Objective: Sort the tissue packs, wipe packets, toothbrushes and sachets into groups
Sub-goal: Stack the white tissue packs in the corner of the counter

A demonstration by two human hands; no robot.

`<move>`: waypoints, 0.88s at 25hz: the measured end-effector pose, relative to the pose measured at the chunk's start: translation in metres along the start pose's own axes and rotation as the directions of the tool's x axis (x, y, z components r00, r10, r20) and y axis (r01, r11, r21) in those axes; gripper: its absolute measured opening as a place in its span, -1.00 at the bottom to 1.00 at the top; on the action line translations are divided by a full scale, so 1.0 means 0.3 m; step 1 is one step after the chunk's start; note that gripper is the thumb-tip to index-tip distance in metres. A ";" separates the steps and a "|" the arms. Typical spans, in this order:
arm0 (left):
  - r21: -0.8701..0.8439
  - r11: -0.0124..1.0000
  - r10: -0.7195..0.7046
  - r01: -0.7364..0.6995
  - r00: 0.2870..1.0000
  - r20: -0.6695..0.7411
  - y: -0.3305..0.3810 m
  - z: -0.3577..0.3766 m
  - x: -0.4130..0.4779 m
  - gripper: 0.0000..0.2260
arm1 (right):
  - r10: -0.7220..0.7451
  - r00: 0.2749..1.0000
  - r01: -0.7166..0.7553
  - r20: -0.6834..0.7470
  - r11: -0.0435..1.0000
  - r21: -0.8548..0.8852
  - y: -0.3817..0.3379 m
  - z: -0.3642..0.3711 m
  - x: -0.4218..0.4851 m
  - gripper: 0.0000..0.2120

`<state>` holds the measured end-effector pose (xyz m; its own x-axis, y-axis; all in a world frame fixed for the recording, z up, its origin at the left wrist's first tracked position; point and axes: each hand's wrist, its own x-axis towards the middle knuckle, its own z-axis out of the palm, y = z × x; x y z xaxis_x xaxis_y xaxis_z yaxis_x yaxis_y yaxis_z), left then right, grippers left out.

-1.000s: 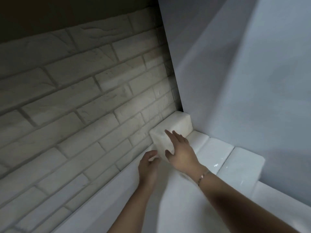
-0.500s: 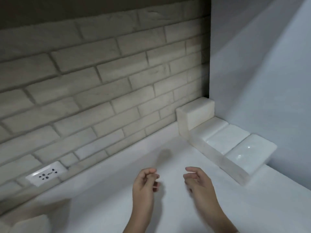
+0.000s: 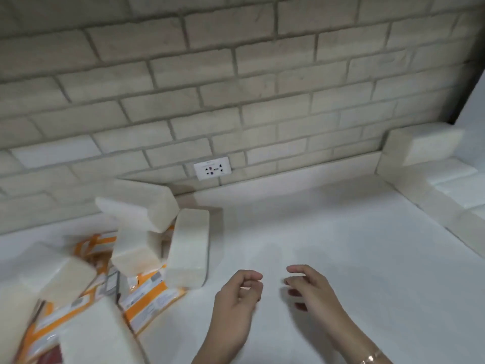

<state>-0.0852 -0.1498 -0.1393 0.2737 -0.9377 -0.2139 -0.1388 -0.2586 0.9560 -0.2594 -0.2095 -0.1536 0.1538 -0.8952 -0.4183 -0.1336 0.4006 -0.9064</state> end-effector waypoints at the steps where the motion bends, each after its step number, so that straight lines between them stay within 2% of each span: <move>1: 0.009 1.000 0.017 -0.016 0.999 -0.031 -0.031 -0.073 -0.039 -0.87 | -0.003 1.000 0.004 0.030 1.000 -0.031 0.011 0.068 -0.021 -0.80; 7: 0.043 0.998 0.062 -0.055 0.977 -0.204 -0.191 -0.398 -0.238 -0.91 | 0.025 0.987 -0.002 0.158 0.990 -0.144 0.089 0.389 -0.154 -0.82; 9: 0.223 0.967 0.190 -0.122 0.930 -0.316 -0.230 -0.500 -0.272 -0.84 | 0.035 0.982 -0.003 0.185 0.985 -0.172 0.091 0.483 -0.192 -0.84; 11: 0.531 0.836 0.399 -0.138 0.817 -0.416 -0.266 -0.594 -0.279 -0.88 | 0.036 0.974 0.008 0.222 0.981 -0.193 0.065 0.574 -0.228 -0.84; 13: 0.749 0.661 0.492 0.049 0.725 -0.482 -0.308 -0.695 -0.259 -0.66 | -0.022 0.958 0.078 0.286 0.980 -0.184 0.011 0.688 -0.258 -0.83; 14: 0.768 0.613 0.449 0.187 0.717 -0.533 -0.317 -0.743 -0.238 -0.54 | -0.078 0.945 0.141 0.318 0.973 -0.182 -0.028 0.753 -0.264 -0.82; 15: 0.734 0.603 0.339 0.313 0.732 -0.591 -0.319 -0.785 -0.212 -0.43 | -0.130 0.928 0.206 0.348 0.960 -0.192 -0.068 0.820 -0.265 -0.80; 17: 0.618 0.645 0.075 0.449 0.768 -0.636 -0.303 -0.855 -0.150 -0.29 | -0.173 0.901 0.283 0.398 0.930 -0.235 -0.115 0.952 -0.246 -0.78; 20: 0.527 0.653 -0.170 0.544 0.784 -0.597 -0.296 -0.894 -0.074 -0.16 | -0.071 0.915 0.224 0.396 0.908 -0.355 -0.068 1.076 -0.194 -0.69; 22: 0.482 0.679 -0.233 0.554 0.785 -0.574 -0.316 -0.900 -0.058 -0.11 | 0.058 0.907 0.146 0.416 0.886 -0.441 0.016 1.108 -0.187 -0.52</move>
<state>0.1802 -0.0465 -0.1720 0.7937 -0.5427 -0.2748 -0.4012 -0.8066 0.4342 0.0567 -0.0924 -0.1537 0.5394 -0.7078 -0.4561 -0.5274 0.1382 -0.8383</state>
